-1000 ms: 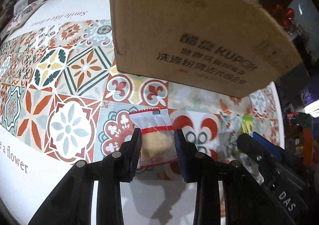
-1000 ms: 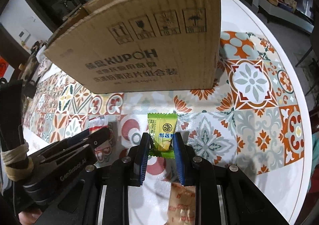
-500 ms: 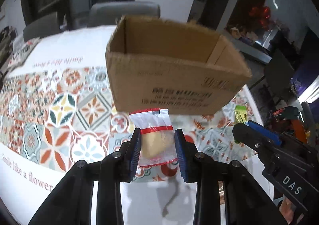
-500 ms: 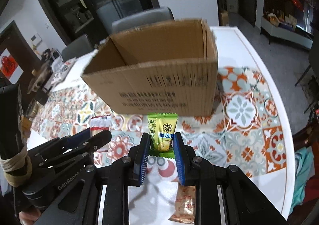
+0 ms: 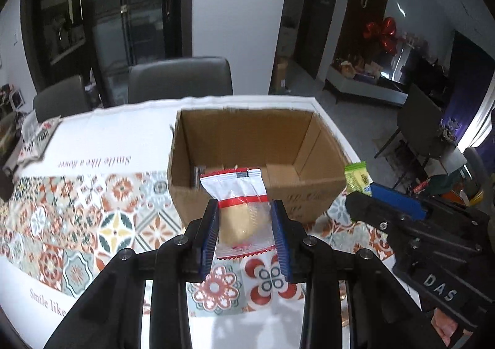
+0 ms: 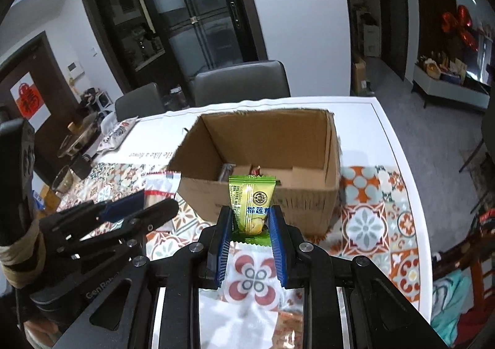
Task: Organize snacks
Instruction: 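Carry the cake packet and candy into the box and release both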
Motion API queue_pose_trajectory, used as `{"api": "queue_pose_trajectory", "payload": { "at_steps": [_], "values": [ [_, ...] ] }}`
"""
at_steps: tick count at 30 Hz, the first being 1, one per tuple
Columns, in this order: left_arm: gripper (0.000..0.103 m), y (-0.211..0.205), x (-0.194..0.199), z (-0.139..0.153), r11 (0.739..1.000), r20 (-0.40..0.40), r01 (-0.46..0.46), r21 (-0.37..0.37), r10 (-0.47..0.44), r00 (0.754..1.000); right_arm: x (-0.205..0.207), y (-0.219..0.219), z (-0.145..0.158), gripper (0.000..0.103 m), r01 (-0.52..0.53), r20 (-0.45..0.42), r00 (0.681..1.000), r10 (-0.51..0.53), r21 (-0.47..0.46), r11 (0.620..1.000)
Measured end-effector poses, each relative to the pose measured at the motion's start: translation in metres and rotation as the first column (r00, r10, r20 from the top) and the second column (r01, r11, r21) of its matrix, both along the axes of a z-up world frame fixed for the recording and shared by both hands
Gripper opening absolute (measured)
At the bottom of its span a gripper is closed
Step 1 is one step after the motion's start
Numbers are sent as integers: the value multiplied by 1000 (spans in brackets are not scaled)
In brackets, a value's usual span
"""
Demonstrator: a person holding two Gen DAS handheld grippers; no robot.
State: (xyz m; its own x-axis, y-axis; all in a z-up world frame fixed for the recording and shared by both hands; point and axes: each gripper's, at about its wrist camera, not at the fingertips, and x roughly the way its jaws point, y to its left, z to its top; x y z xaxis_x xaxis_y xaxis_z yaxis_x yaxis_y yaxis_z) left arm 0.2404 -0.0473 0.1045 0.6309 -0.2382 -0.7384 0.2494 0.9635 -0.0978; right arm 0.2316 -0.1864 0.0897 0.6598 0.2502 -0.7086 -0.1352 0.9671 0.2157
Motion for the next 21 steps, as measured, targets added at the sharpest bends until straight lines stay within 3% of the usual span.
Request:
{"api": "queue_pose_trajectory", "payload": {
  "at_steps": [8, 21],
  "values": [
    [33, -1, 31, 18, 1000, 48, 5, 26, -6, 999, 27, 2, 17, 26, -19, 37, 999, 21, -37, 999],
    [35, -8, 93, 2, 997, -25, 4, 75, -2, 1000, 76, 1, 16, 26, -27, 7, 1000, 27, -80, 996]
  ]
}}
